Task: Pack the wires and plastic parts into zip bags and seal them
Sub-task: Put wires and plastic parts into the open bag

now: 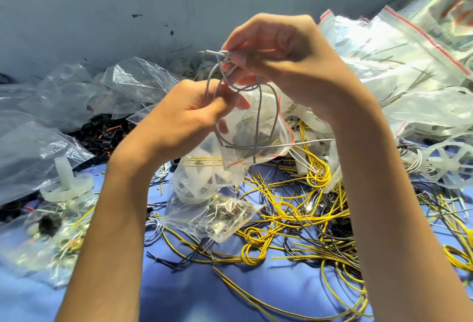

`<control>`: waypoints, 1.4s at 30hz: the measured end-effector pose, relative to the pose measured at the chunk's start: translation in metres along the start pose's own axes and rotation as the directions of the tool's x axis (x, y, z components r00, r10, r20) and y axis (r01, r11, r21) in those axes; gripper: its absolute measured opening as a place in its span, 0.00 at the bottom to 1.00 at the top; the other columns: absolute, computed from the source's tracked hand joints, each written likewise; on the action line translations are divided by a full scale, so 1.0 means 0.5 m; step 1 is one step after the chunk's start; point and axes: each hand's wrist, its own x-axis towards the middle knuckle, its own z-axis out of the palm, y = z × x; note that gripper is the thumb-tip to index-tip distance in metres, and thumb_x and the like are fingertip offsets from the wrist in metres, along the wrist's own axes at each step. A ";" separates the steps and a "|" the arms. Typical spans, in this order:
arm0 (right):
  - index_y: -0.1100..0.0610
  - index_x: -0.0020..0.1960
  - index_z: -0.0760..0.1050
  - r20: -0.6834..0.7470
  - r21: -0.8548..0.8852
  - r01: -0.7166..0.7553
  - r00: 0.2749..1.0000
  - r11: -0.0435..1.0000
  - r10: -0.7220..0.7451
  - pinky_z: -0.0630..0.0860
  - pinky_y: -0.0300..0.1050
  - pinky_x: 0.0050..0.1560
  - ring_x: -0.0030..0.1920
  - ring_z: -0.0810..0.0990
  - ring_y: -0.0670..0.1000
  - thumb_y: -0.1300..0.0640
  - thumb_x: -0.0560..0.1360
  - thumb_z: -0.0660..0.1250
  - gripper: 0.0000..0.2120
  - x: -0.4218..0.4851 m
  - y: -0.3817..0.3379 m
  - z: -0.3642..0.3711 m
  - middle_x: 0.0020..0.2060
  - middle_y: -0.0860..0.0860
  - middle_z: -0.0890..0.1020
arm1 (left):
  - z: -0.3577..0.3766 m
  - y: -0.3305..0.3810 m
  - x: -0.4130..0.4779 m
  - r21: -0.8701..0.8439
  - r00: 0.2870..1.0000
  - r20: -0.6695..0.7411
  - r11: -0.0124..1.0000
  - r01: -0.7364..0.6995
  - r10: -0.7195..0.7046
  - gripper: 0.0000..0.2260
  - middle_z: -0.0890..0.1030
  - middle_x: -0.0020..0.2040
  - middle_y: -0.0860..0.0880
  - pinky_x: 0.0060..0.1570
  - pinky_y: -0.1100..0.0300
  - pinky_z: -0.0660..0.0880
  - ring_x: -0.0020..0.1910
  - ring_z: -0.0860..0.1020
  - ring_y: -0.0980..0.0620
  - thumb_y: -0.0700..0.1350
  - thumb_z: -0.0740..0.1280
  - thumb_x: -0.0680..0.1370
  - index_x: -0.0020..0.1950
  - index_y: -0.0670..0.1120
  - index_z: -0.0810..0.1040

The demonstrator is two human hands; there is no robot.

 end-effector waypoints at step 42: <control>0.64 0.57 0.79 0.152 -0.200 -0.289 0.935 0.936 0.321 0.68 0.30 0.30 0.29 0.72 0.42 0.56 0.78 0.64 0.13 -0.013 0.025 -0.036 0.33 0.47 0.81 | 0.013 -0.015 0.026 0.049 0.866 -0.495 0.993 0.106 -0.069 0.20 0.84 0.45 0.52 0.52 0.48 0.76 0.45 0.79 0.52 0.59 0.54 0.76 0.41 0.52 0.82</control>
